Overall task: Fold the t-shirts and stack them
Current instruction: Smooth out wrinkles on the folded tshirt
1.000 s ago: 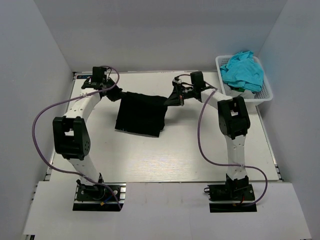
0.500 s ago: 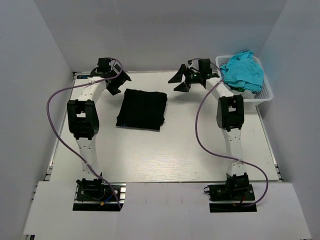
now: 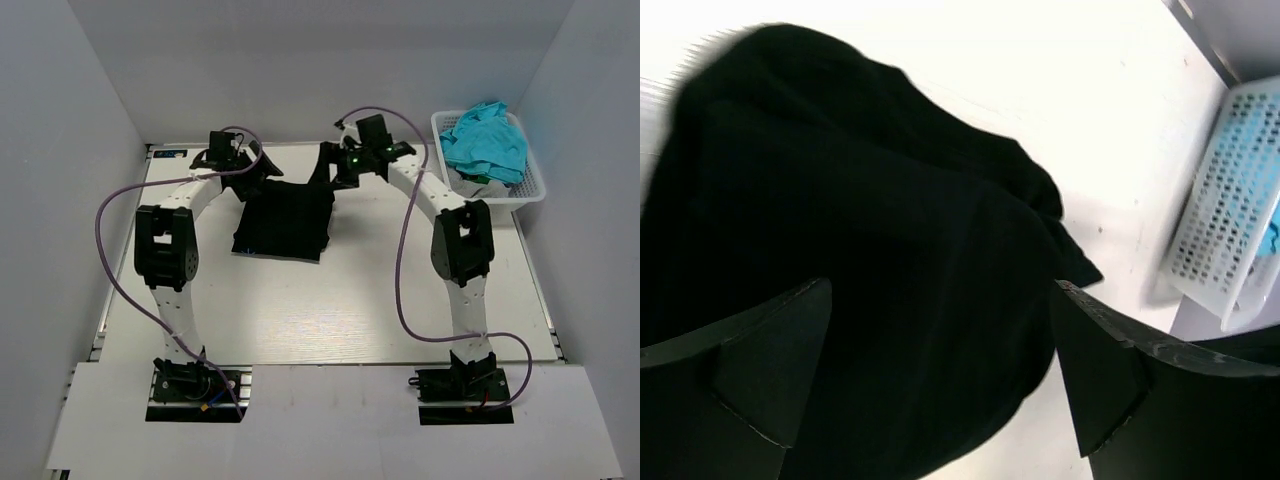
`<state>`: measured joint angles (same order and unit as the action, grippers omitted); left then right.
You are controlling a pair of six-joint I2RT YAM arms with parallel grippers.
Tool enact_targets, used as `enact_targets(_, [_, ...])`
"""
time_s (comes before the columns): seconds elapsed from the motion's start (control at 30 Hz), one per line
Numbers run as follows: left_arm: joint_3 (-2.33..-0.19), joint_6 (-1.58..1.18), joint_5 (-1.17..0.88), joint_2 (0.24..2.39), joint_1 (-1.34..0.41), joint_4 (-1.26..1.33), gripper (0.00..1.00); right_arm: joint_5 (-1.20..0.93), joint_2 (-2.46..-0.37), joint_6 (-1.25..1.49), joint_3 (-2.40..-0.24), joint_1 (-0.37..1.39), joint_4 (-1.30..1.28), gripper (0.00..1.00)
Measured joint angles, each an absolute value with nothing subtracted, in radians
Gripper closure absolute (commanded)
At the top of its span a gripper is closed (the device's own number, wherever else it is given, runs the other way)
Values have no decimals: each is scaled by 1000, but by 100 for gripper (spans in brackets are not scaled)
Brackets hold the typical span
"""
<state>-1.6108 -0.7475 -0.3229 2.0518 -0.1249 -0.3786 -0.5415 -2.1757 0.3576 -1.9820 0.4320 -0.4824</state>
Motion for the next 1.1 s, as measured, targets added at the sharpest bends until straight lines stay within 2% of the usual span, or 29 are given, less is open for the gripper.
enact_targets(0.23, [-1592, -748, -308, 2064, -152, -336, 0, -703, -2306, 478, -1953, 476, -297, 10])
enact_targets(0.47, [-1612, -760, -282, 2189, -137, -295, 0, -692, -2466, 658, -1954, 414, -109, 10])
enact_targets(0.73, [-1632, -762, -250, 2206, -128, -287, 0, -725, -2475, 867, -1850, 353, 133, 10])
enact_targets(0.9, [-1650, -759, -239, 2207, -129, -317, 0, -751, -2493, 865, -1886, 337, 126, 10])
enact_targets(1.1, [-1683, -716, -170, 2189, -129, -397, 0, -658, -2494, 686, -2038, 326, -74, 10])
